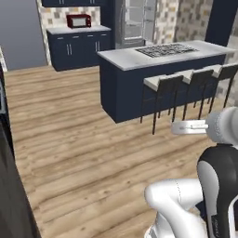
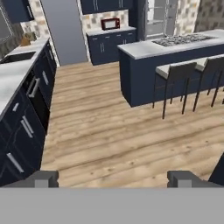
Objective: Open the fridge, grab two sodas, and place both sodas inside the bowl with ice on the dining counter.
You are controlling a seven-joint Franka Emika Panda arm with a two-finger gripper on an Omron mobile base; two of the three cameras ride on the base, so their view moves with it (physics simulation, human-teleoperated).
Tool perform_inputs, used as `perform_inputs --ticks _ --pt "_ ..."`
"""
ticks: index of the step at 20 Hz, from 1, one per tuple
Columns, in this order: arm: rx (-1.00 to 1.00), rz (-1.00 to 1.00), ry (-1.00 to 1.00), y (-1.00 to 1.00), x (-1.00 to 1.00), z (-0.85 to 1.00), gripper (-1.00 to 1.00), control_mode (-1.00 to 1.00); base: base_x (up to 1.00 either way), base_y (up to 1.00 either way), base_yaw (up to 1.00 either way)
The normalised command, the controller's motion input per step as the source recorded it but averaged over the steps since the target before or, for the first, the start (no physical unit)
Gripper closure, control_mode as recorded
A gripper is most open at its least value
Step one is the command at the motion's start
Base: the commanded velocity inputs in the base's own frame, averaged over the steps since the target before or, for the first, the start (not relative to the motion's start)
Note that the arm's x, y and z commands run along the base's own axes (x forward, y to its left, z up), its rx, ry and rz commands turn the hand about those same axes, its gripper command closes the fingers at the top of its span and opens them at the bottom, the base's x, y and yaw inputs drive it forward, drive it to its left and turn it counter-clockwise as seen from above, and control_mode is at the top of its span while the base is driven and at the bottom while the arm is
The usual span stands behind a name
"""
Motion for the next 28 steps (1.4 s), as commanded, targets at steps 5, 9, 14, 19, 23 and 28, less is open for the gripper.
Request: perform_inputs --ticks 5,9,14,19,23,28 --pt "0.00 0.00 0.00 0.00 0.00 0.00 -1.00 1.00 1.00 0.33 -0.18" --pt "0.00 0.00 0.00 0.00 0.00 0.00 -1.00 1.00 1.00 0.34 -0.19" --pt "0.00 0.00 0.00 0.00 0.00 0.00 -1.00 1.00 1.00 0.67 -0.26" --pt "0.00 0.00 0.00 0.00 0.00 0.00 -1.00 1.00 1.00 0.74 -0.26" --pt "0.00 0.00 0.00 0.00 0.00 0.00 -1.00 1.00 1.00 0.81 -0.25" --pt "0.00 0.00 0.00 0.00 0.00 0.00 -1.00 1.00 1.00 0.83 -0.24"
